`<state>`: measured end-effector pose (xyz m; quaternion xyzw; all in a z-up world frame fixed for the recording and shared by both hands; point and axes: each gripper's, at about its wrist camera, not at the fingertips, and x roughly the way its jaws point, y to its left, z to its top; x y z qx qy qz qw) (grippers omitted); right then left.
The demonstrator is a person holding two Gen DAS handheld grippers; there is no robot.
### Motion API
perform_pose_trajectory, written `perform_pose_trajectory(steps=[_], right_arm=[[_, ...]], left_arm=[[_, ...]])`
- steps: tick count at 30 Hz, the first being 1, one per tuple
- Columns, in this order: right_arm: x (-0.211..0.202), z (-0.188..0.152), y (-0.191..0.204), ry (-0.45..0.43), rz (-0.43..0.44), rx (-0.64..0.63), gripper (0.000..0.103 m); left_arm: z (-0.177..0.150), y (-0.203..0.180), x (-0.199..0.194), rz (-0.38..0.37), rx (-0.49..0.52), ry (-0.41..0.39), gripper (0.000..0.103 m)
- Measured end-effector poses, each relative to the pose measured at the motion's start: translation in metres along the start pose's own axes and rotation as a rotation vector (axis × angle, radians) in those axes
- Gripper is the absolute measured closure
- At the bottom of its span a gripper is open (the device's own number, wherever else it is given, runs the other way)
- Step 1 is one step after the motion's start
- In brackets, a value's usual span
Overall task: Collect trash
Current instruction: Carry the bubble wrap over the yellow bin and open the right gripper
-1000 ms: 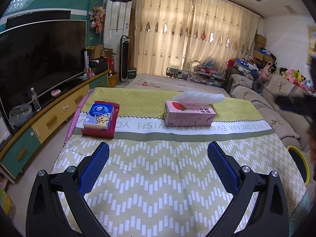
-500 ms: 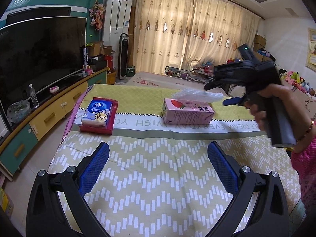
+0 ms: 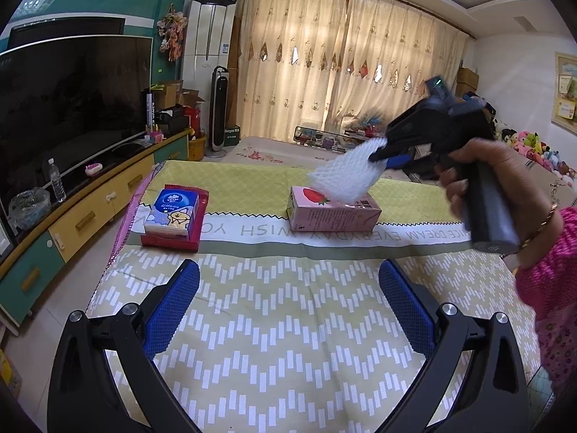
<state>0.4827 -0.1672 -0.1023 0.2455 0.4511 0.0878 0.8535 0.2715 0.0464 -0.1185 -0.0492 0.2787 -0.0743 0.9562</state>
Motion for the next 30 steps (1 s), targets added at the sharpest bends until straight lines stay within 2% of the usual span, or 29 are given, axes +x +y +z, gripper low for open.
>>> perform_pose_trajectory(steps=[6, 11, 14, 18, 22, 25, 28, 30], right_arm=[[-0.070, -0.004, -0.004, -0.130, -0.027, -0.080, 0.089], [-0.137, -0.024, -0.045, -0.217, -0.104, -0.114, 0.089], [-0.179, -0.047, -0.088, -0.279, -0.207, -0.110, 0.089], [-0.231, -0.083, -0.158, -0.355, -0.403, -0.064, 0.089], [-0.261, -0.115, -0.219, -0.387, -0.577, 0.000, 0.089], [-0.270, -0.131, -0.265, -0.370, -0.639, 0.062, 0.089], [-0.269, -0.141, -0.293, -0.352, -0.706, 0.082, 0.087], [-0.269, -0.148, -0.310, -0.345, -0.719, 0.097, 0.074]], left_arm=[[0.000, -0.006, -0.003, -0.003, 0.021, -0.009, 0.005], [-0.001, -0.011, -0.005, -0.006, 0.035, -0.010, 0.005], [-0.001, -0.013, -0.007, -0.007, 0.048, -0.018, 0.005], [-0.003, -0.019, -0.008, -0.019, 0.067, -0.017, 0.005], [-0.005, -0.026, -0.005, -0.041, 0.094, 0.001, 0.005], [-0.006, -0.031, -0.001, -0.060, 0.105, 0.019, 0.005], [-0.005, -0.036, 0.007, -0.080, 0.102, 0.066, 0.005], [-0.003, -0.040, 0.011, -0.107, 0.101, 0.099, 0.005]])
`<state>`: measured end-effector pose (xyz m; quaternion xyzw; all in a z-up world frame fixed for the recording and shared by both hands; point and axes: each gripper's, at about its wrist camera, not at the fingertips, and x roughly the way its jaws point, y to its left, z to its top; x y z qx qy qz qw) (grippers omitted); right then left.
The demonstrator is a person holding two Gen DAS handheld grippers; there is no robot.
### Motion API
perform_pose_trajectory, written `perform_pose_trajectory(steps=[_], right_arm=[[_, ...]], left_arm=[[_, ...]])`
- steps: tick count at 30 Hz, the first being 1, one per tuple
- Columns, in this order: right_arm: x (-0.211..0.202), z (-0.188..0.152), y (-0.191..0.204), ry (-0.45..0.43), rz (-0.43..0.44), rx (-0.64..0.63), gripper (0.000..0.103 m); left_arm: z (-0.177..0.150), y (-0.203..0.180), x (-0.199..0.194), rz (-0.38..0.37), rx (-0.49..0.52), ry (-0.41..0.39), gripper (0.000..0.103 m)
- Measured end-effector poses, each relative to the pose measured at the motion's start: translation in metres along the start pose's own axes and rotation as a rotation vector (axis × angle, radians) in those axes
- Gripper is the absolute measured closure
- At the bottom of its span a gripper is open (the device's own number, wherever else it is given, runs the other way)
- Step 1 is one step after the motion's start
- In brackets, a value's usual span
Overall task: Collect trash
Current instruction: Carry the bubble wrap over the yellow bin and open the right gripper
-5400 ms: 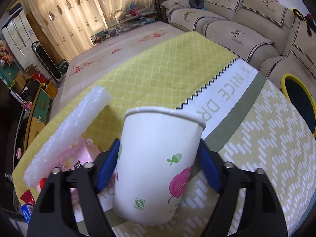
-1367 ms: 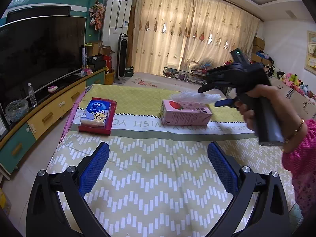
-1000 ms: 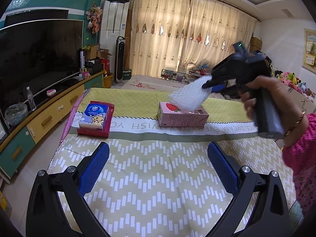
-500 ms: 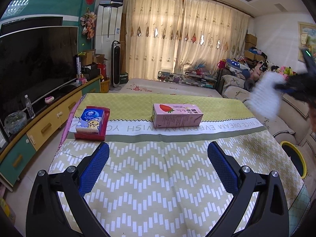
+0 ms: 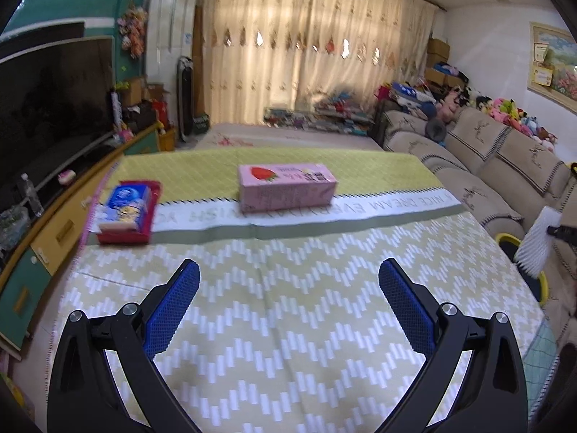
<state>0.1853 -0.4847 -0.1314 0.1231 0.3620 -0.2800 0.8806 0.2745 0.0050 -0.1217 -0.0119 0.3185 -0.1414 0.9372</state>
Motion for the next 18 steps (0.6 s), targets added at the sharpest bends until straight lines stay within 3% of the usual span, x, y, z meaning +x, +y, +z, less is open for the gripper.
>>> perform_pose_trajectory(steps=[1, 2, 8, 15, 18], right_arm=[[0.002, -0.001, -0.002, -0.004, -0.008, 0.004, 0.063], [0.004, -0.003, -0.008, -0.012, -0.015, 0.007, 0.060], [0.005, -0.010, -0.013, -0.030, 0.022, 0.036, 0.052], [0.005, -0.011, 0.003, -0.017, 0.073, 0.017, 0.051], [0.003, -0.009, 0.009, -0.018, 0.078, 0.005, 0.051]], left_arm=[[0.002, -0.003, 0.001, -0.009, 0.010, 0.013, 0.005], [0.005, -0.005, 0.003, -0.015, 0.020, 0.022, 0.005], [0.033, -0.007, 0.017, -0.032, 0.064, 0.037, 0.005], [0.066, 0.010, 0.068, -0.053, 0.103, 0.075, 0.005], [0.082, 0.009, 0.090, -0.052, 0.165, 0.081, 0.005]])
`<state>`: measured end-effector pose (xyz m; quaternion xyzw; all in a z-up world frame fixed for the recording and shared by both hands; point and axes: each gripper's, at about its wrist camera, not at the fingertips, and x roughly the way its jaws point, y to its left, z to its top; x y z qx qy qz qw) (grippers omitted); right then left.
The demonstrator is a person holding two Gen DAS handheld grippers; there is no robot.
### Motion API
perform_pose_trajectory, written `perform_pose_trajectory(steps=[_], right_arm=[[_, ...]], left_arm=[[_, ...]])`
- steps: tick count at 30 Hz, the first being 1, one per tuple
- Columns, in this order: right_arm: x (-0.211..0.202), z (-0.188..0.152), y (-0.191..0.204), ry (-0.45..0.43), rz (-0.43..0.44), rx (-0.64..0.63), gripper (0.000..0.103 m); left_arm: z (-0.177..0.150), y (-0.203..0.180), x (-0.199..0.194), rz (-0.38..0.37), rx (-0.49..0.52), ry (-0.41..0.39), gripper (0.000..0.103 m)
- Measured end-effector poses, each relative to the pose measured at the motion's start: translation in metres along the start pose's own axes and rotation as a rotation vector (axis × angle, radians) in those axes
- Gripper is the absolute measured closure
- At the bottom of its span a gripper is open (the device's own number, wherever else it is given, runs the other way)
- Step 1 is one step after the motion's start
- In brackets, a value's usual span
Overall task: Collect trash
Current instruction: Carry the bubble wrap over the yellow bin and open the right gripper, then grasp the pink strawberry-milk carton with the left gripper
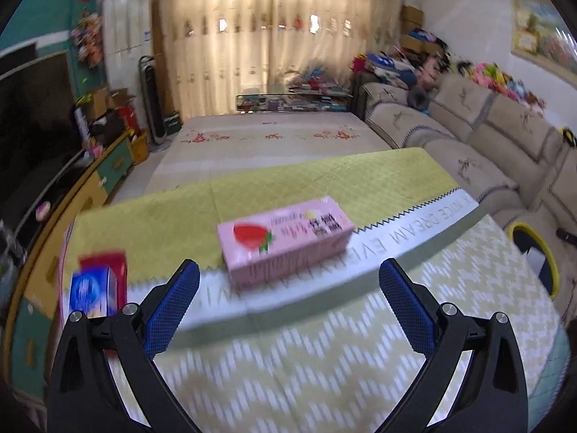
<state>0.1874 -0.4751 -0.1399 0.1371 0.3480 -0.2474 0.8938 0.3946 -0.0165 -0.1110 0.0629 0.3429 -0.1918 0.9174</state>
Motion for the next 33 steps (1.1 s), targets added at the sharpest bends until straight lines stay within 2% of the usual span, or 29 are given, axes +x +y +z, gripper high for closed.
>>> perform_pose_trajectory(steps=[8, 15, 20, 23, 25, 29, 30, 33], right_arm=[[0.002, 0.006, 0.010, 0.014, 0.008, -0.022, 0.049], [0.009, 0.010, 0.024, 0.043, 0.018, -0.055, 0.049], [0.013, 0.011, 0.035, 0.061, 0.032, -0.070, 0.049], [0.015, 0.010, 0.041, 0.072, 0.047, -0.082, 0.049], [0.015, 0.009, 0.043, 0.076, 0.051, -0.090, 0.049], [0.016, 0.006, 0.043, 0.083, 0.066, -0.093, 0.049], [0.016, 0.005, 0.043, 0.083, 0.069, -0.091, 0.049], [0.014, 0.003, 0.040, 0.081, 0.086, -0.085, 0.049]], left_arm=[[0.036, -0.001, 0.046, -0.034, 0.200, 0.038, 0.005], [0.060, 0.012, 0.085, -0.157, 0.202, 0.134, 0.005], [0.065, 0.011, 0.112, -0.230, 0.235, 0.241, 0.005], [0.052, 0.005, 0.118, -0.251, 0.267, 0.325, 0.005], [0.048, -0.002, 0.114, -0.251, 0.294, 0.353, 0.005], [0.040, -0.018, 0.096, -0.312, 0.271, 0.396, 0.005], [0.037, -0.024, 0.092, -0.313, 0.276, 0.398, 0.005], [0.031, -0.046, 0.085, -0.245, 0.301, 0.399, 0.005]])
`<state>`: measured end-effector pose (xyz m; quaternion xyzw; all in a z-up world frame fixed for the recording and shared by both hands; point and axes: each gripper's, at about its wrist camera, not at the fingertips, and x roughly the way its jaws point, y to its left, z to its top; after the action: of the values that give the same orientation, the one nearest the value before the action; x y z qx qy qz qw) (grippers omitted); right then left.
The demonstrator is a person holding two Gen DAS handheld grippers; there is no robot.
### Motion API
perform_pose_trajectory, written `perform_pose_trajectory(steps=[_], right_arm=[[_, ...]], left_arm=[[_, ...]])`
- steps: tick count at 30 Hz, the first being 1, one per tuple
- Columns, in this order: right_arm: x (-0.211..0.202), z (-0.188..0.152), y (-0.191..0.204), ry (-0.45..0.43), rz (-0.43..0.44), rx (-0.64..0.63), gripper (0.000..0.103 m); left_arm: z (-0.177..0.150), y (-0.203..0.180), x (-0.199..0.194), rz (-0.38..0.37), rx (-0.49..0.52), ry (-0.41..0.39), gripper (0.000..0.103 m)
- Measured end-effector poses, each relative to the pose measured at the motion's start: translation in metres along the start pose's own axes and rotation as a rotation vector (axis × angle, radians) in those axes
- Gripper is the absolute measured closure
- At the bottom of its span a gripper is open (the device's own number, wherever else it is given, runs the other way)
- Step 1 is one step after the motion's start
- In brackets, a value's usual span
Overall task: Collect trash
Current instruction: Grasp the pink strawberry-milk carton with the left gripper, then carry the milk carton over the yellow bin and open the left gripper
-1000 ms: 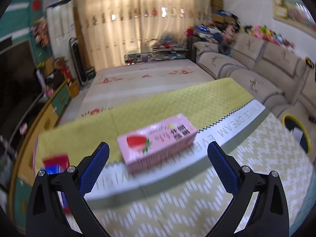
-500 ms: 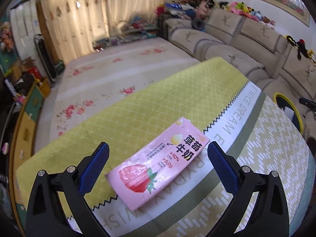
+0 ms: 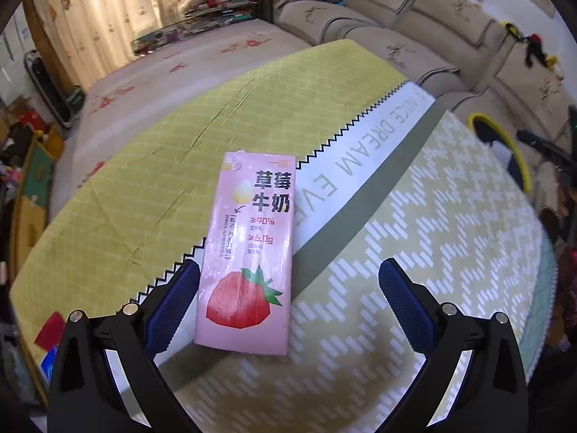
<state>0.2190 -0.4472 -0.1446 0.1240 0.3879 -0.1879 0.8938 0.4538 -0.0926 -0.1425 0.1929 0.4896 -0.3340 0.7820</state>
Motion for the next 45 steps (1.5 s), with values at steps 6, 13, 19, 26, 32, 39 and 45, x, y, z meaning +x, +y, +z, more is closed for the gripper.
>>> perform_pose_trajectory(steps=[6, 13, 19, 26, 32, 39, 45], right_arm=[[-0.016, -0.006, -0.006, -0.019, 0.020, 0.003, 0.049], [-0.042, -0.014, -0.032, -0.050, 0.007, 0.035, 0.045], [-0.056, -0.021, -0.051, -0.064, 0.015, 0.071, 0.045], [-0.072, -0.030, -0.066, -0.085, 0.038, 0.091, 0.045], [-0.087, -0.040, -0.088, -0.111, 0.025, 0.117, 0.045], [-0.110, -0.060, -0.131, -0.137, -0.021, 0.158, 0.044], [-0.127, -0.080, -0.172, -0.152, -0.051, 0.211, 0.044]], left_arm=[[0.018, -0.006, 0.023, 0.162, -0.066, 0.054, 0.027], [0.025, -0.011, 0.040, 0.209, -0.079, 0.089, 0.033], [0.024, -0.021, 0.041, 0.203, -0.091, 0.096, 0.050], [0.026, -0.074, 0.016, 0.177, -0.045, 0.028, 0.050], [0.052, -0.173, -0.015, 0.099, 0.069, -0.045, 0.050], [0.100, -0.322, -0.023, -0.039, 0.239, -0.105, 0.050], [0.139, -0.427, 0.008, -0.121, 0.324, -0.098, 0.050]])
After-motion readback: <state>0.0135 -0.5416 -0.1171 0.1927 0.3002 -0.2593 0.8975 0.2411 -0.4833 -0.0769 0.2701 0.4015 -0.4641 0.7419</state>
